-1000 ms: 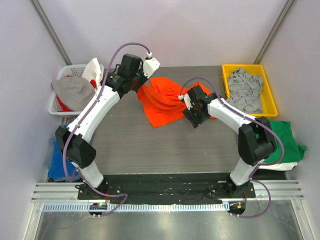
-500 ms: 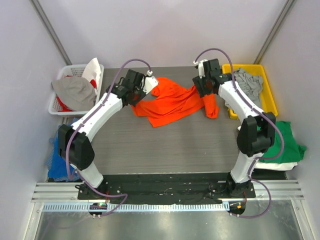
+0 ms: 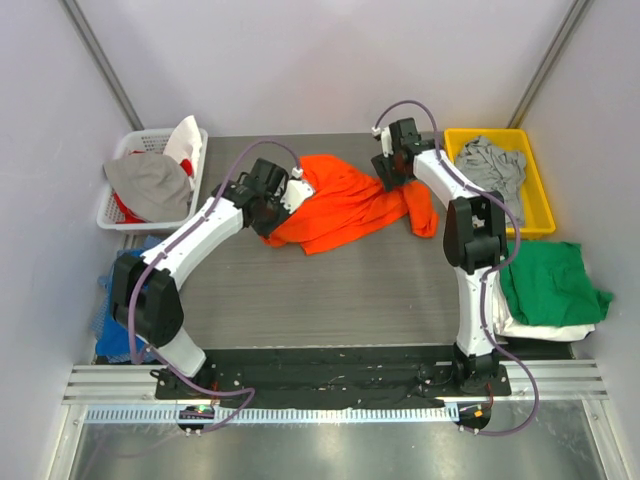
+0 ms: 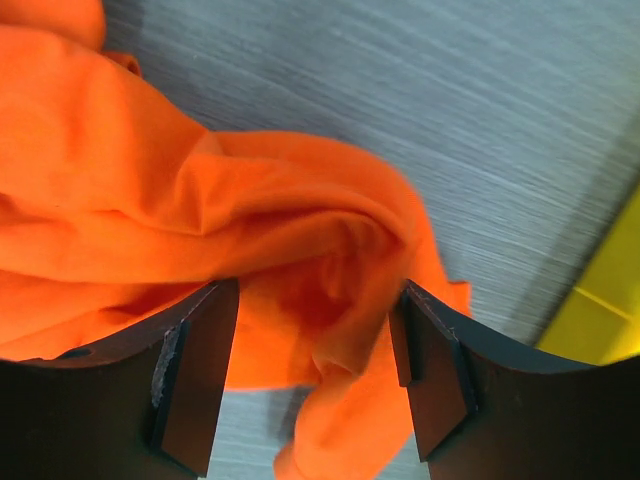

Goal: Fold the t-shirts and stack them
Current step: Flatten the tshirt out

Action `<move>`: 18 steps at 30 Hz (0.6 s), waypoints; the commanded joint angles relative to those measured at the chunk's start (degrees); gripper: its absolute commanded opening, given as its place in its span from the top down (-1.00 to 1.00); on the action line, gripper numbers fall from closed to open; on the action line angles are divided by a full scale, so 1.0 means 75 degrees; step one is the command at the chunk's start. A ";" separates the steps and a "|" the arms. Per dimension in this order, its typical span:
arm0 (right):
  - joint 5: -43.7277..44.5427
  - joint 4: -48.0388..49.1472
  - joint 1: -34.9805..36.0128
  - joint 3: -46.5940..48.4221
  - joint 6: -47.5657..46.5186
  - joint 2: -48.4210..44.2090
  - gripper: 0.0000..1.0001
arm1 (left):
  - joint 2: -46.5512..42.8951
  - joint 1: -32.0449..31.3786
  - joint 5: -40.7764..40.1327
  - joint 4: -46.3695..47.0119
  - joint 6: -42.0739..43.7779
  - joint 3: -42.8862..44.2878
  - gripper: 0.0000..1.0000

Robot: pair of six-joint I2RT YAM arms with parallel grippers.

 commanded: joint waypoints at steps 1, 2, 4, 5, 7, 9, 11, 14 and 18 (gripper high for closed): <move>-0.0208 0.0141 0.0008 0.0127 -0.0082 0.0152 -0.36 | -0.0439 -0.0013 0.0505 -0.0426 0.0003 -0.0229 1.00; -0.0209 0.0153 0.0020 0.0033 -0.0140 0.0211 -0.35 | -0.0486 -0.0013 0.0530 -0.0519 0.0026 -0.0276 1.00; -0.0209 0.0200 0.0020 -0.0328 -0.0176 0.0200 -0.34 | -0.0661 -0.0013 0.0588 -0.0578 0.0038 -0.0428 1.00; -0.0243 0.0223 0.0008 -0.0470 -0.0187 0.0107 -0.33 | -0.0732 -0.0013 0.0623 -0.0636 0.0038 -0.0487 1.00; -0.0314 0.0259 0.0008 -0.0984 -0.0223 -0.0034 -0.32 | -0.0837 -0.0013 0.0717 -0.0742 0.0073 -0.0593 1.00; -0.0454 0.0282 0.0008 -0.1360 -0.0223 -0.0372 -0.31 | -0.1002 -0.0013 0.0752 -0.0801 0.0120 -0.0686 1.00; -0.0606 0.0247 0.0020 -0.1946 -0.0246 -0.0643 -0.31 | -0.1188 -0.0013 0.0741 -0.0906 0.0167 -0.0710 1.00; -0.0619 -0.0045 0.0067 -0.2626 -0.0433 -0.1170 -0.31 | -0.1423 -0.0025 0.0799 -0.1082 0.0214 -0.0722 1.00; -0.0619 -0.0338 0.0172 -0.3493 -0.0703 -0.1932 -0.31 | -0.1716 -0.0013 0.0870 -0.1176 0.0167 -0.0862 1.00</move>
